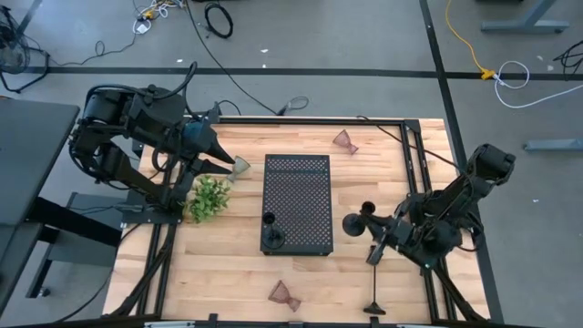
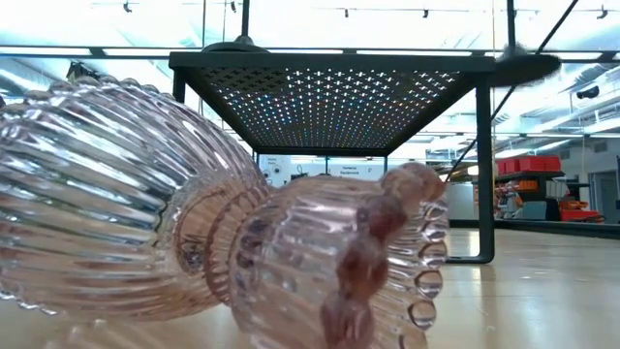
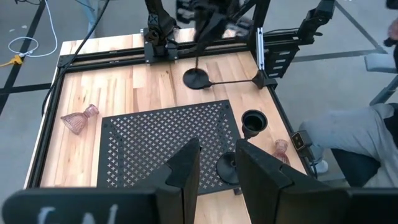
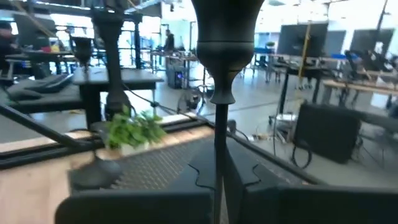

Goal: Pick & Place candle stick holders
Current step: Put the top black candle holder on the shelf

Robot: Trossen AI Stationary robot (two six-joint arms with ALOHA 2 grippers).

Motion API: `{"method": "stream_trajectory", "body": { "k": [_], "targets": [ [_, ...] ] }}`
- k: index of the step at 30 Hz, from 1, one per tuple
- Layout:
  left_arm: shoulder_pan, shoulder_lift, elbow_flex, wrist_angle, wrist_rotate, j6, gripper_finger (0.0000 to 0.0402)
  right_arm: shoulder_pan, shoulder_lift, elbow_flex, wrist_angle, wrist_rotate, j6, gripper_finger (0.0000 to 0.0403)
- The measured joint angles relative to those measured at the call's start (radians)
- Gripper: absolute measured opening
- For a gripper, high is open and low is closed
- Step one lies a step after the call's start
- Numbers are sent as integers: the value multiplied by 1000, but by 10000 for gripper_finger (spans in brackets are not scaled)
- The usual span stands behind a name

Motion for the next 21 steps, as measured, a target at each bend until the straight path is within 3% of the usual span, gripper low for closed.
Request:
{"method": "stream_trajectory", "body": {
  "k": [9,17,21],
  "targets": [
    [0,0,0,0,0,0,107,-44,42,215,-488,-234,274,0],
    [0,0,0,0,0,0,107,-156,155,290,-508,-475,353,0],
    [0,0,0,0,0,0,107,-192,192,314,-506,-517,366,0]
  ]
}}
